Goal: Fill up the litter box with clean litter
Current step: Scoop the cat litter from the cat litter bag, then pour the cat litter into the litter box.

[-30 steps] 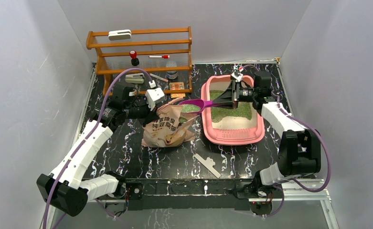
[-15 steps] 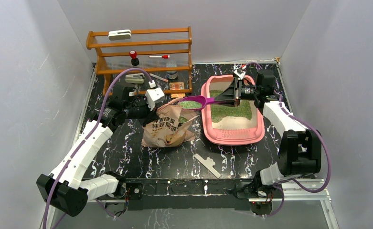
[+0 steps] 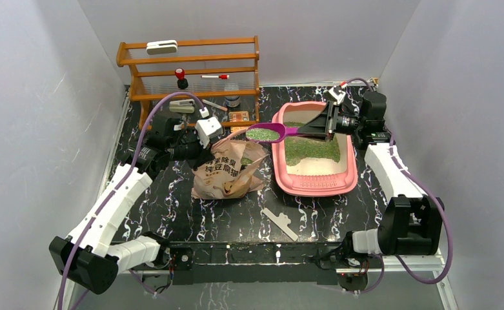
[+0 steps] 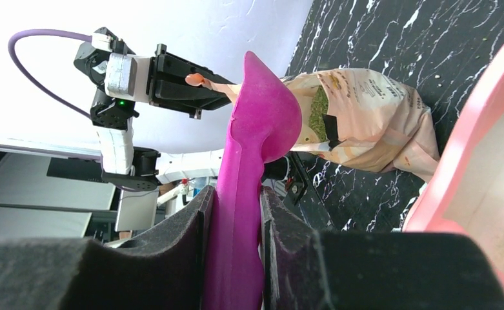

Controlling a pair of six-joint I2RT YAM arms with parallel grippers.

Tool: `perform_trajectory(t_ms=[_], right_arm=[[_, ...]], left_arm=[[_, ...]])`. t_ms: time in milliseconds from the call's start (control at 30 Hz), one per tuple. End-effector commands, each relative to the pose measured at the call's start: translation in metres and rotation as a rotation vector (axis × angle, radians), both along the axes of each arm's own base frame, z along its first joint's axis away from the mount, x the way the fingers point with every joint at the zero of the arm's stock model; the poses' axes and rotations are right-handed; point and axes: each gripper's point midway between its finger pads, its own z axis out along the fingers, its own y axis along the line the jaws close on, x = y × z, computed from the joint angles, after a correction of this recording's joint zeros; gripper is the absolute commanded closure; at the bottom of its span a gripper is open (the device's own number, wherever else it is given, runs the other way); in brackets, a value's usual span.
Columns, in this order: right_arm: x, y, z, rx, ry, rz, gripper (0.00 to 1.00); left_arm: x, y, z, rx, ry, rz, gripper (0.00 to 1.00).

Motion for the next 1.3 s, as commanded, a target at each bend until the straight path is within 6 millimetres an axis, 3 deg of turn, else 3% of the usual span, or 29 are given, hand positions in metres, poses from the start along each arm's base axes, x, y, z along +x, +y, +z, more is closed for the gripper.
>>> perform_trajectory(t_ms=[0, 100, 133, 167, 200, 233, 533, 1267], right_arm=[[-0.004, -0.011, 0.008, 0.009, -0.059, -0.020, 1.00], [0.000, -0.024, 0.009, 0.007, -0.065, -0.067, 1.00], [-0.022, -0.027, -0.017, 0.016, 0.323, -0.084, 0.90], [0.007, -0.048, -0.066, -0.224, 0.129, -0.276, 1.00], [-0.031, -0.036, -0.031, -0.027, 0.142, -0.052, 1.00], [-0.035, -0.038, -0.026, -0.003, 0.144, -0.037, 1.00], [-0.026, -0.063, -0.026, 0.029, 0.154, -0.146, 1.00], [-0.025, -0.055, -0.016, 0.036, 0.123, -0.100, 1.00]], left_arm=[[0.002, -0.011, 0.041, -0.105, -0.135, -0.030, 1.00], [0.003, -0.012, 0.041, -0.110, -0.135, -0.031, 1.00], [0.003, -0.012, 0.041, -0.111, -0.136, -0.032, 1.00], [0.003, -0.012, 0.041, -0.112, -0.134, -0.033, 1.00], [0.003, -0.013, 0.041, -0.113, -0.132, -0.034, 1.00], [0.003, -0.013, 0.041, -0.114, -0.131, -0.036, 1.00], [0.002, -0.015, 0.040, -0.116, -0.126, -0.052, 1.00], [0.006, -0.019, 0.039, -0.117, -0.117, -0.063, 1.00]])
